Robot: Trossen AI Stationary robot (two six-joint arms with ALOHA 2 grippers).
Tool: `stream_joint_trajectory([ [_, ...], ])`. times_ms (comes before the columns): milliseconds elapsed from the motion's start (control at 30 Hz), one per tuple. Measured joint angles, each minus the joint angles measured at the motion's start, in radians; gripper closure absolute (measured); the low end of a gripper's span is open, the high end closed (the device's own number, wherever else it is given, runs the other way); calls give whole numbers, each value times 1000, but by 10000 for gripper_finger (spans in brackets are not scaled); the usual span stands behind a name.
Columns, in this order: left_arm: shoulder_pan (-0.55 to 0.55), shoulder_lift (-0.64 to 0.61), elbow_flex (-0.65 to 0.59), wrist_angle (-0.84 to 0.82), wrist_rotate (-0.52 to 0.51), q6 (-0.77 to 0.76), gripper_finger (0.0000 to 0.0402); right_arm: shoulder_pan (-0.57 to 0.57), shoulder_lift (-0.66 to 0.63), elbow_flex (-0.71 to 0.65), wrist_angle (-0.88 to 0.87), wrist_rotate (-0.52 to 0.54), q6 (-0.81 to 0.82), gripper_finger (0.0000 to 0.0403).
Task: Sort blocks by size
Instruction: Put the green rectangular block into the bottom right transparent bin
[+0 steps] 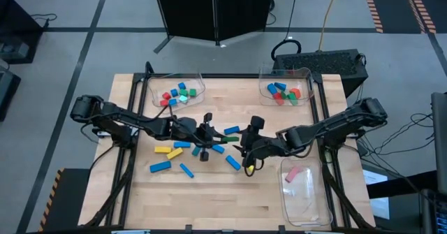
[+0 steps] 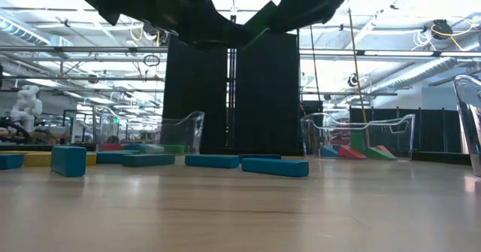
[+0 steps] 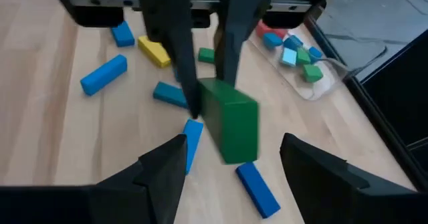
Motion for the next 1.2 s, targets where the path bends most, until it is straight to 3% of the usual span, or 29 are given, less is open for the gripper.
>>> stream_joint_trajectory([
  [300, 0, 0, 0, 2, 0, 1, 347, -12, 5, 1, 34, 0, -15, 204],
  [700, -1, 0, 0, -30, -8, 16, 347, -12, 5, 1, 30, -63, -23, 366],
  [933, -1, 0, 1, -40, -14, 13, 340, -11, 5, 1, 26, -76, -18, 366],
  [1200, -3, 1, 2, -64, -21, 2, 278, 20, -22, 1, -29, -62, 18, 366],
])
